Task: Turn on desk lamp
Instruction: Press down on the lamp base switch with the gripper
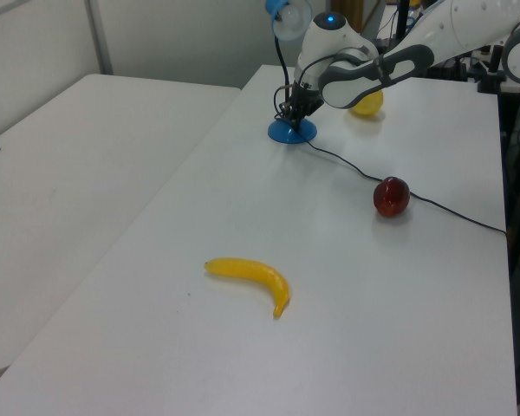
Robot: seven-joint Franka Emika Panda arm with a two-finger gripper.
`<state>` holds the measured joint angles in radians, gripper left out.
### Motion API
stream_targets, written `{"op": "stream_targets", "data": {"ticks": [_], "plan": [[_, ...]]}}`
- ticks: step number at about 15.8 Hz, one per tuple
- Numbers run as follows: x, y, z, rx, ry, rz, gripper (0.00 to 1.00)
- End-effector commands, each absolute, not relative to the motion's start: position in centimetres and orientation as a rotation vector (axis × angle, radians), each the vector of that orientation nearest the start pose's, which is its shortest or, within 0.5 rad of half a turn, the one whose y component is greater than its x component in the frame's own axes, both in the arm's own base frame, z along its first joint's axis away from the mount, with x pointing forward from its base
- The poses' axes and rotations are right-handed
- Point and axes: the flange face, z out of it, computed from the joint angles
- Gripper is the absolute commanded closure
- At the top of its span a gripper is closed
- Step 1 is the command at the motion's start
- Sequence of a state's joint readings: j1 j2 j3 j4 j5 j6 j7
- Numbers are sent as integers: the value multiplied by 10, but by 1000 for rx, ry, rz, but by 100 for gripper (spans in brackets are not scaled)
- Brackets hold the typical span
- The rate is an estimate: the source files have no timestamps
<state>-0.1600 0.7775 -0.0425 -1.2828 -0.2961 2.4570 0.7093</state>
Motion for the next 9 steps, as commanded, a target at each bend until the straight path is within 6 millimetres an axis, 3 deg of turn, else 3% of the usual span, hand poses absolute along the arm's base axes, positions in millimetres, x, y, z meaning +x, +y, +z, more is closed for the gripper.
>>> {"op": "stream_targets", "data": {"ticks": [1,5,9], "plan": [[764,-170,258,-3020,1184,-661,100],[762,-169,247,-3021,1190,-632,100],[763,-172,270,-2968,1223,-662,100]]}}
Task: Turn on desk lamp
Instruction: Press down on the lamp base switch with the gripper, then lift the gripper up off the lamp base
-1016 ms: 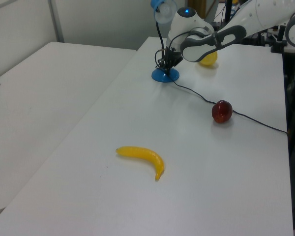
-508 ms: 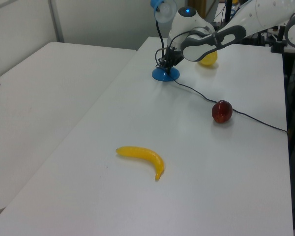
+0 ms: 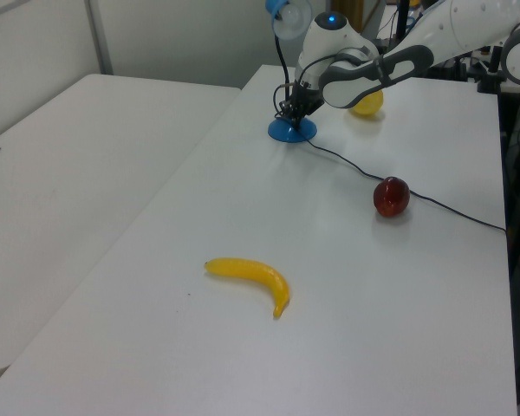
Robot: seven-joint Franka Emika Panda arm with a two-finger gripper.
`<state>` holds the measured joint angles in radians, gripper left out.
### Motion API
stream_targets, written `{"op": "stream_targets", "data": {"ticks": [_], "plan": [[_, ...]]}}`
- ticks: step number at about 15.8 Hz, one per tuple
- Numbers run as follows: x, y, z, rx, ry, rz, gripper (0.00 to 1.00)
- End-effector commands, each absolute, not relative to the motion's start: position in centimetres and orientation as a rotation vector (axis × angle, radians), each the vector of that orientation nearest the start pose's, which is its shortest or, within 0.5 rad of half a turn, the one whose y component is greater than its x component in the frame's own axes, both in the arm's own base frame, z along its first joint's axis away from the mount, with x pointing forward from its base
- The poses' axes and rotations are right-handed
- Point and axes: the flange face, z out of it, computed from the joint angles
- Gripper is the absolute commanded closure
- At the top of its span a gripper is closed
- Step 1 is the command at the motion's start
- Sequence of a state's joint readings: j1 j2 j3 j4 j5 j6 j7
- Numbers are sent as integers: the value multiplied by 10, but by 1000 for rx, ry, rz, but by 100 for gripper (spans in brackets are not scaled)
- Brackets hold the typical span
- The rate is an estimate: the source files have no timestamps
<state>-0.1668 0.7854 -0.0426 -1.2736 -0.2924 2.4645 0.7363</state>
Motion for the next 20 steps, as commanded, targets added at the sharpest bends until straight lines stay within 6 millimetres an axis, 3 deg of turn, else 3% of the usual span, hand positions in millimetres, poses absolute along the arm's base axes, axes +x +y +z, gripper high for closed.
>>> {"op": "stream_targets", "data": {"ticks": [1,5,13,20], "plan": [[763,-173,275,-2964,1227,-668,100],[762,-184,304,-2914,1264,-711,100],[763,-188,312,-2896,1276,-727,100],[760,-199,337,-2845,1310,-766,100]]}}
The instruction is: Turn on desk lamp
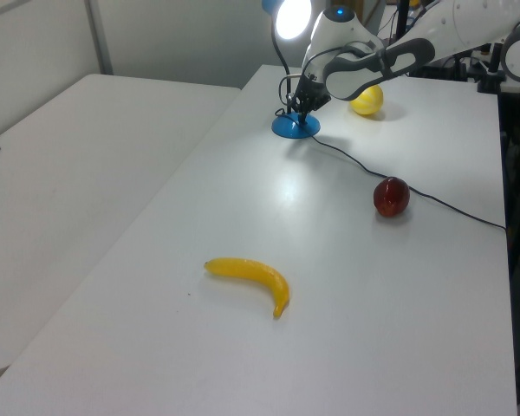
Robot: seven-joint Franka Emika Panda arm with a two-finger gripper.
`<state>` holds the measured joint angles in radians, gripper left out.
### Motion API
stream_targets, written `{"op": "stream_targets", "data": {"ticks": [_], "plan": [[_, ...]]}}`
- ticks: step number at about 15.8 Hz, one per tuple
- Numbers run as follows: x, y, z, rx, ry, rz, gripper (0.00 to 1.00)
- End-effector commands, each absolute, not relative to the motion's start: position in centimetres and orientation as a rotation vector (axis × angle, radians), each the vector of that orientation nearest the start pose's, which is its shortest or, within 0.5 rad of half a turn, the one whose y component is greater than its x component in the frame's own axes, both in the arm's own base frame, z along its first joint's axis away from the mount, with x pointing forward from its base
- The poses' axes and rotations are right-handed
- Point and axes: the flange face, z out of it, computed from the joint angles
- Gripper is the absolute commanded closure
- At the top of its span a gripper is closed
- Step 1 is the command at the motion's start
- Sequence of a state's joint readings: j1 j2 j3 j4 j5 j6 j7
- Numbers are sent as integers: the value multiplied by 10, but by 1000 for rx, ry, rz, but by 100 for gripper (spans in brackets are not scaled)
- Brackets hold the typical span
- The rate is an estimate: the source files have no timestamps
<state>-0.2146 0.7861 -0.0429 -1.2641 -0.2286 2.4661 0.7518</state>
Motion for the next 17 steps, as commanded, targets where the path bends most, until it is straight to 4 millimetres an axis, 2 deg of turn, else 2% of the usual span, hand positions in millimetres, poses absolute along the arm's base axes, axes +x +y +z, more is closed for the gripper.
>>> {"op": "stream_targets", "data": {"ticks": [1,6,8,10,13,15,16,17], "plan": [[760,-199,339,-2844,1310,-768,100],[759,-200,343,-2841,1312,-775,100],[754,-206,365,-2836,1302,-804,100],[745,-198,384,-2846,1260,-801,100],[722,-155,410,-2918,1110,-767,100],[690,-116,424,-2996,943,-713,100],[670,-94,434,-3044,850,-659,97],[658,-81,441,-3081,793,-602,96]]}}
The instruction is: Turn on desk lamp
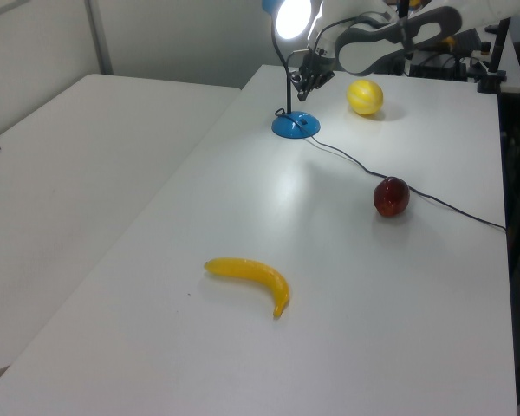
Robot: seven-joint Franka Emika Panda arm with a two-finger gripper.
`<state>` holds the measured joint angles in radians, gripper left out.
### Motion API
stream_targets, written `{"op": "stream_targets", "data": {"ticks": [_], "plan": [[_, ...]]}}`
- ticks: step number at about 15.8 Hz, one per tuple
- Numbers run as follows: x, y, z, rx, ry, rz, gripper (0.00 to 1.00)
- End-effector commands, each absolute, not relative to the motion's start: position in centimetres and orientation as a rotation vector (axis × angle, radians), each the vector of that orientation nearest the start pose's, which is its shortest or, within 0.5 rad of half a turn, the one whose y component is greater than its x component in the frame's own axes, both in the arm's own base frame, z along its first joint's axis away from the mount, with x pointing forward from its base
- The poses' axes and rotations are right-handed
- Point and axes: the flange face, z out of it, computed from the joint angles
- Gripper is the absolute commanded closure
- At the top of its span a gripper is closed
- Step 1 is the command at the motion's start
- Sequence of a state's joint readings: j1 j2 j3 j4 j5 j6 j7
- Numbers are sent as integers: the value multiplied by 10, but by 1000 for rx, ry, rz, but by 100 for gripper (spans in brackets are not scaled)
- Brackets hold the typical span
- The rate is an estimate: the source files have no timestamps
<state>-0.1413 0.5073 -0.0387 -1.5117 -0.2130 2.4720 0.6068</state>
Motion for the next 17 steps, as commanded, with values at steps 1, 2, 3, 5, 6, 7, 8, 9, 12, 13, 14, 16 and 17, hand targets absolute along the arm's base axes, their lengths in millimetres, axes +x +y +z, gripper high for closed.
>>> {"op": "stream_targets", "data": {"ticks": [1,2,3,5,6,7,8,9,12,13,14,16,17], "plan": [[647,-69,453,-3119,735,-546,93],[635,-58,463,-3150,679,-473,87],[621,-47,474,-3177,601,-394,79],[591,-26,496,-3220,392,-227,55],[576,-16,506,-3222,293,-156,40],[563,-11,516,-3219,219,-98,23],[551,-6,525,-3219,143,-40,4],[541,-2,532,-3220,85,23,0],[528,-2,547,-3204,-18,69,0],[528,-6,550,-3188,-53,65,0],[527,-9,552,-3180,-61,63,0],[526,-24,566,-3177,-32,89,0],[527,-29,572,-3176,-33,95,0]]}}
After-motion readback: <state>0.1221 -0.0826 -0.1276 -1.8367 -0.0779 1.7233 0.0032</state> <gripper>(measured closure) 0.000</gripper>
